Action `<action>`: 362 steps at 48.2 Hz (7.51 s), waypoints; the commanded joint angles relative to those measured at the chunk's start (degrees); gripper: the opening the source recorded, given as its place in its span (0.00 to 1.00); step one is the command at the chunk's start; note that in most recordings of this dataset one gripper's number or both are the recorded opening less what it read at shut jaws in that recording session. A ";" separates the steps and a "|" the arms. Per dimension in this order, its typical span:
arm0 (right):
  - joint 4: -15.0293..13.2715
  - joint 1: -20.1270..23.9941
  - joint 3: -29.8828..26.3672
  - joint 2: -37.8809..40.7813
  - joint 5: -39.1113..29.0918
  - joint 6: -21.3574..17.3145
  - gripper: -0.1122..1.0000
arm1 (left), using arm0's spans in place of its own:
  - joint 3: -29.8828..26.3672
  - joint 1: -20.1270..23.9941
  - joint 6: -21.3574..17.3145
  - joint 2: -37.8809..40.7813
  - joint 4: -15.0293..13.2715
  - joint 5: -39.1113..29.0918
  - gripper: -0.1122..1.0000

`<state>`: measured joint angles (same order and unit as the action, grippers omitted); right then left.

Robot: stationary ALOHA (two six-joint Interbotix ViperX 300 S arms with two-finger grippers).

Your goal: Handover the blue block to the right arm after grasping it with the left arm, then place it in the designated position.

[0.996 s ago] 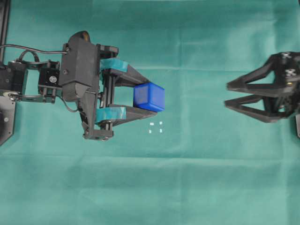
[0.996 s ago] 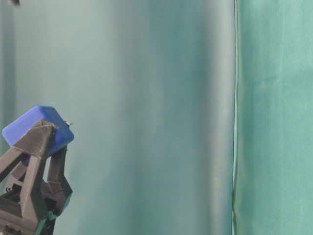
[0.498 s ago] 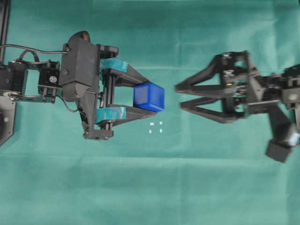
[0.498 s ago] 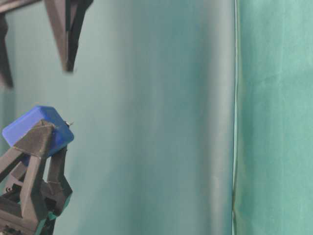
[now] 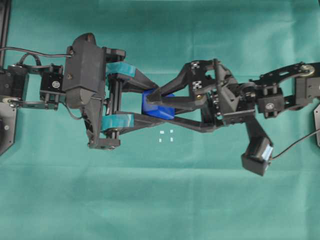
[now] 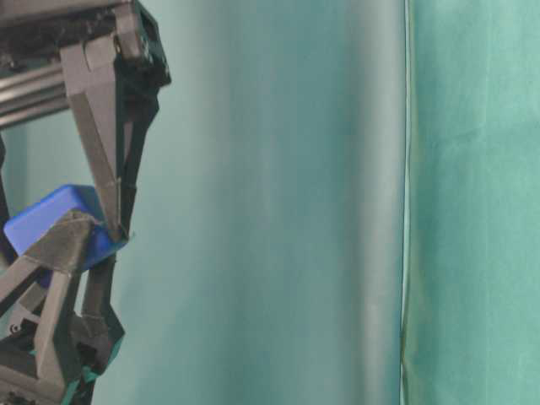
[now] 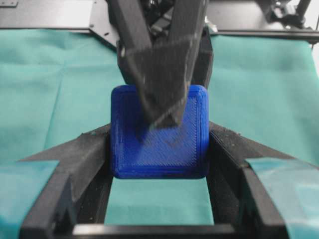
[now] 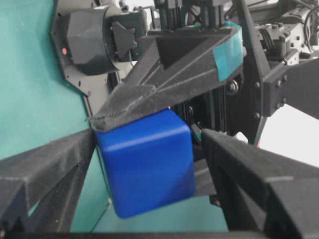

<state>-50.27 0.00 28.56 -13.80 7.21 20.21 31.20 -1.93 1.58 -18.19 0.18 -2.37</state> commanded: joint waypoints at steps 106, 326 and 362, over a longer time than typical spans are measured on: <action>0.35 1.67 5.10 -8.79 -6.50 -1.05 0.62 | 3.69 0.62 0.35 -5.89 -0.18 -0.09 1.00; 23.91 4.31 6.15 -11.16 -26.02 -57.30 0.60 | 5.10 0.62 0.18 -7.56 -0.18 0.70 1.00; 23.91 4.31 6.42 -2.90 -23.03 -57.30 0.60 | 5.19 0.70 0.18 -7.56 -0.18 0.70 1.00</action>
<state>-26.54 4.04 36.39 -17.58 -17.31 -37.00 37.53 -1.41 1.85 -25.49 0.09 -2.20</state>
